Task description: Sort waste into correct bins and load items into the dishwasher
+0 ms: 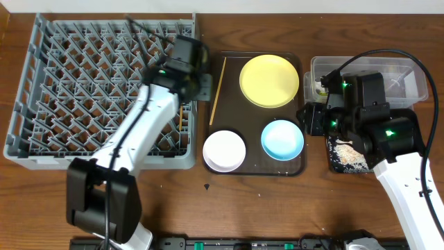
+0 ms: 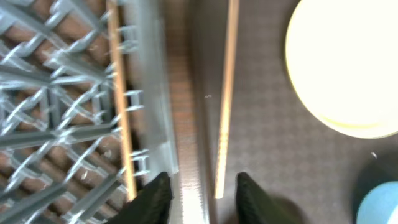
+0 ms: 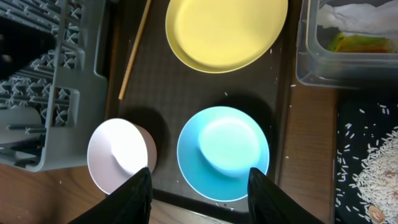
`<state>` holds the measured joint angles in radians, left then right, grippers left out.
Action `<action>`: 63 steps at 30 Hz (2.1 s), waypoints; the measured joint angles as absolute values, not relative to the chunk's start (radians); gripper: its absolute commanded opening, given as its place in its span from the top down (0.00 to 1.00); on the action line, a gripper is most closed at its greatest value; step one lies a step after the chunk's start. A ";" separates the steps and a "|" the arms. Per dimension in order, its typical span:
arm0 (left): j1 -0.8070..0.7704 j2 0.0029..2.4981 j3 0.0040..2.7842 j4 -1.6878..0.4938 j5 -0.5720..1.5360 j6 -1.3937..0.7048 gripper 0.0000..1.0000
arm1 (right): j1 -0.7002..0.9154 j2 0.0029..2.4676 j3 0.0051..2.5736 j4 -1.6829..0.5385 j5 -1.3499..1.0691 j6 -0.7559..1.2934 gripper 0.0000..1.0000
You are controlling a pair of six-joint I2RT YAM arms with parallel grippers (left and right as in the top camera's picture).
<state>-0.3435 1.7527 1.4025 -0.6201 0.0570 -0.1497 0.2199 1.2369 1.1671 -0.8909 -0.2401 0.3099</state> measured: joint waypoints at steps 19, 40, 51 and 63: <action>-0.415 2.082 1.411 -0.347 -0.036 -0.047 0.61 | 0.220 1.237 1.167 -0.886 -0.241 0.310 0.51; -0.449 2.120 1.420 -0.348 0.063 -0.064 0.87 | 0.220 1.237 1.167 -0.886 -0.244 0.310 0.51; -0.472 2.075 1.420 -0.443 0.089 -0.078 0.92 | 0.220 1.237 1.167 -0.894 -0.244 0.310 0.52; -0.437 1.698 1.424 -0.619 -0.149 -0.078 0.92 | 0.220 1.237 1.167 -0.896 -0.244 0.310 0.52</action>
<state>-0.4374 1.6978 1.4239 -0.6193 -0.1486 -0.0784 0.2199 1.2369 1.1671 -0.8959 -0.2440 0.3099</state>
